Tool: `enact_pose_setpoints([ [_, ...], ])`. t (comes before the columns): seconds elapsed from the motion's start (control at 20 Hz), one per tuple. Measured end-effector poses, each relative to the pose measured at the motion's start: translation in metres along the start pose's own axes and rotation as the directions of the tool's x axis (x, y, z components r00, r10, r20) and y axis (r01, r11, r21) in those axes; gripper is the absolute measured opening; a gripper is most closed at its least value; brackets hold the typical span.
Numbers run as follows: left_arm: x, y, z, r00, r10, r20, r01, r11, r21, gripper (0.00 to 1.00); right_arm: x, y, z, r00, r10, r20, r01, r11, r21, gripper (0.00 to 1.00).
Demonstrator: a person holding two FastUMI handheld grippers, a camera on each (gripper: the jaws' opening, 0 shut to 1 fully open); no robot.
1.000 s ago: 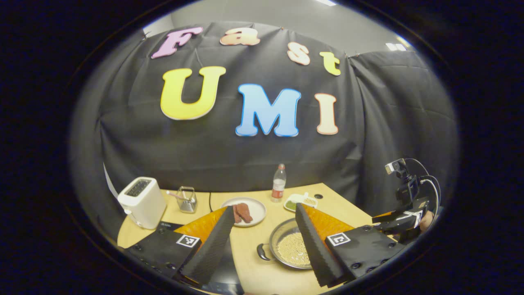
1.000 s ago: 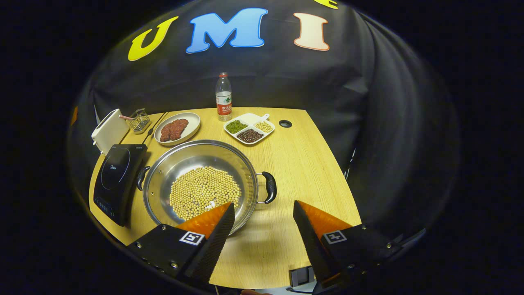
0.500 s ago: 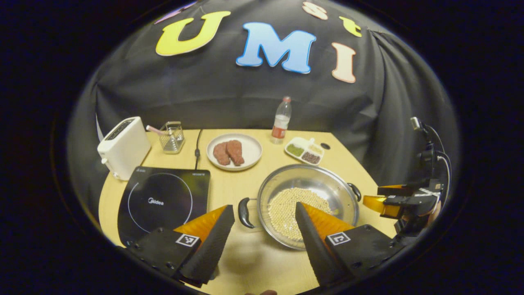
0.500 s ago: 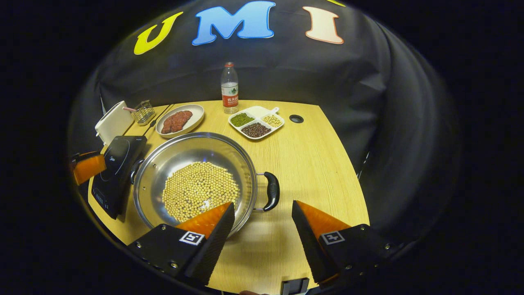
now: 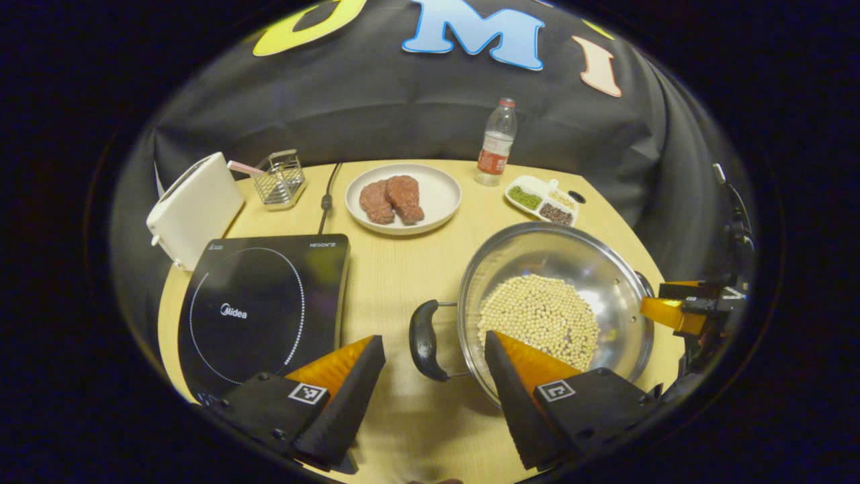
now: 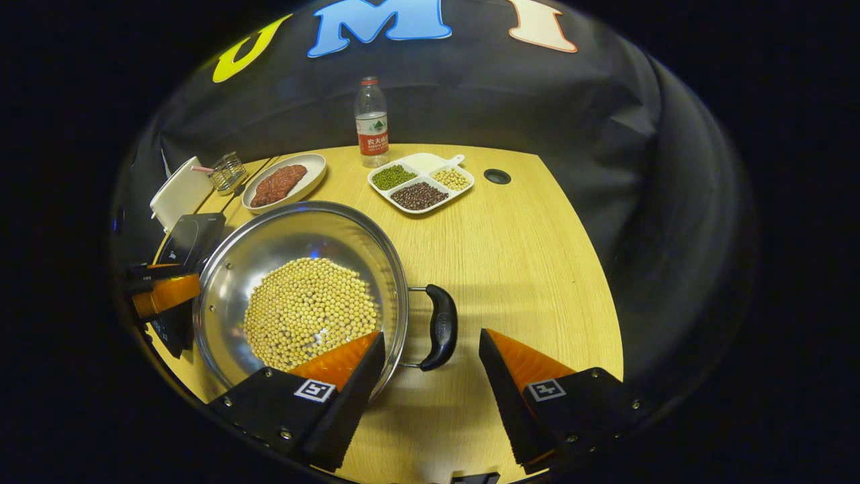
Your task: First push the handle of the pot to place it horizontally, then grasp the pot with both hands and set it on the induction cooktop.
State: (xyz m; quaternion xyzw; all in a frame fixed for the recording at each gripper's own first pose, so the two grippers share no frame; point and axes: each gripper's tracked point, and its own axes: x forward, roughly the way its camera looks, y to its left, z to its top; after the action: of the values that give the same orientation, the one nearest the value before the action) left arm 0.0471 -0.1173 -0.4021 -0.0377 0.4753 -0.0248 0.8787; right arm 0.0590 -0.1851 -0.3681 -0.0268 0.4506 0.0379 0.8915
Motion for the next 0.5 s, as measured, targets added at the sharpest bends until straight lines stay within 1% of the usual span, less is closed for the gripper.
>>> enact_pose_setpoints([
  [0.05,0.006,0.001,0.0,1.0,0.006,-0.008,-0.005,1.0,0.007,0.98,0.005,0.0,0.0,1.0,0.003,-0.008,-0.003,1.0,0.004,0.88],
  [0.1,0.011,0.002,0.0,1.0,0.011,-0.015,-0.011,1.0,0.015,0.96,0.01,-0.001,0.001,1.0,0.008,-0.015,-0.008,1.0,0.007,0.88],
  [0.15,0.018,0.002,-0.002,1.0,0.015,-0.024,-0.015,1.0,0.023,0.98,0.014,-0.001,0.0,1.0,0.011,-0.024,-0.011,1.0,0.009,0.88],
  [0.25,0.029,0.003,-0.003,0.999,0.023,-0.042,-0.021,0.999,0.031,0.97,0.022,0.003,0.001,0.999,0.022,-0.037,-0.022,1.0,0.011,0.88],
  [0.3,0.033,0.003,-0.004,0.998,0.027,-0.054,-0.025,0.999,0.036,0.97,0.026,0.003,0.001,0.999,0.022,-0.043,-0.022,1.0,0.007,0.86],
  [0.35,0.037,0.002,-0.006,0.998,0.026,-0.064,-0.024,0.999,0.04,0.96,0.031,0.005,-0.001,0.998,0.03,-0.052,-0.03,1.0,0.006,0.86],
  [0.4,0.041,-0.001,-0.006,0.997,0.018,-0.07,-0.015,0.999,0.043,0.89,0.034,0.006,0.0,0.998,0.033,-0.058,-0.033,0.999,0.011,0.85],
  [0.45,0.043,-0.003,-0.006,0.997,0.012,-0.074,-0.008,0.999,0.048,0.83,0.04,0.01,-0.002,0.997,0.053,-0.06,-0.052,0.999,0.018,0.84],
  [0.5,0.045,-0.005,-0.005,0.997,0.008,-0.075,-0.004,0.999,0.053,0.78,0.04,0.012,-0.001,0.996,0.06,-0.063,-0.059,0.998,0.022,0.76],
])
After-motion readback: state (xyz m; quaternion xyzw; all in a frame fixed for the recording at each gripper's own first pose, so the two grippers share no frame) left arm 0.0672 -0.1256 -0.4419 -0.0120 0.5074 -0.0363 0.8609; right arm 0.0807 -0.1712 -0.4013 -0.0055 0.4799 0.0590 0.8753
